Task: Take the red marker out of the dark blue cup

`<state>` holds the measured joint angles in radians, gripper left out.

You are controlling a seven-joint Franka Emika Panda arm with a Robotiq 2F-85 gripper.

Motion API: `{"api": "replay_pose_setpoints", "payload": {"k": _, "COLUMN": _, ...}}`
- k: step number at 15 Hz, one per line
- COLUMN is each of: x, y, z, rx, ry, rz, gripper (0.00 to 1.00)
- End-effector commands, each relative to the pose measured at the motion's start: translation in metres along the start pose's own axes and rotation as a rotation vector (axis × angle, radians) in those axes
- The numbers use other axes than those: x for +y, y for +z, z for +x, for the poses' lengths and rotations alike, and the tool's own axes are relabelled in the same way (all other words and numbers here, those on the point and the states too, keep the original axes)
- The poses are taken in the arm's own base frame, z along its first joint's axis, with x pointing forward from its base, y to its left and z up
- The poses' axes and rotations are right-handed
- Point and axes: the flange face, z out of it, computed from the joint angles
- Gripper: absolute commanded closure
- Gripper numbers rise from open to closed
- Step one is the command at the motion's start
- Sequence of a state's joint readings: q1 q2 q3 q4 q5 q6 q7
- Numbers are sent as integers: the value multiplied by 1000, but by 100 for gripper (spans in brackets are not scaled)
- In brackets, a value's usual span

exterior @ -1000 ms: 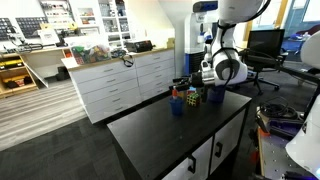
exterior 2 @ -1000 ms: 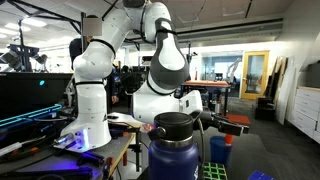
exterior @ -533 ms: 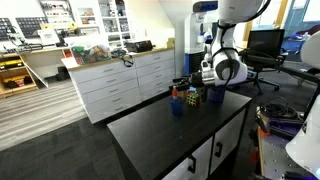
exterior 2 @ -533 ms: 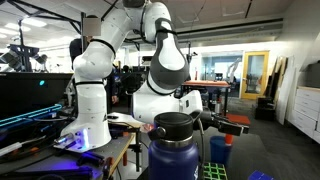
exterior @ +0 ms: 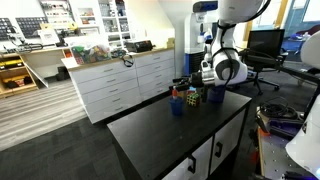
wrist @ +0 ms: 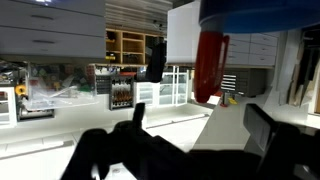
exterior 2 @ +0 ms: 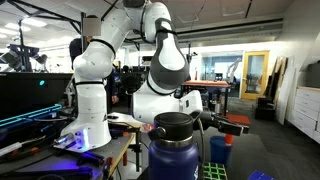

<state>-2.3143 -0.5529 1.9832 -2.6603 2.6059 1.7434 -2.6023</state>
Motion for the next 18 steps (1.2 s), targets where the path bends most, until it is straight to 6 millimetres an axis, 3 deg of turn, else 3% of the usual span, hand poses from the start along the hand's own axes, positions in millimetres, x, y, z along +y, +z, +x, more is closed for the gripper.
{"api": "replay_pose_setpoints", "payload": {"k": 1, "x": -1, "y": 1, "z": -2, "rx": -8, "ry": 4, "rz": 2, "gripper": 0}}
{"api": "replay_pose_setpoints", "payload": {"k": 18, "x": -4, "y": -2, "z": -14, "rx": -35, "ry": 20, "rz": 4, "gripper": 0}}
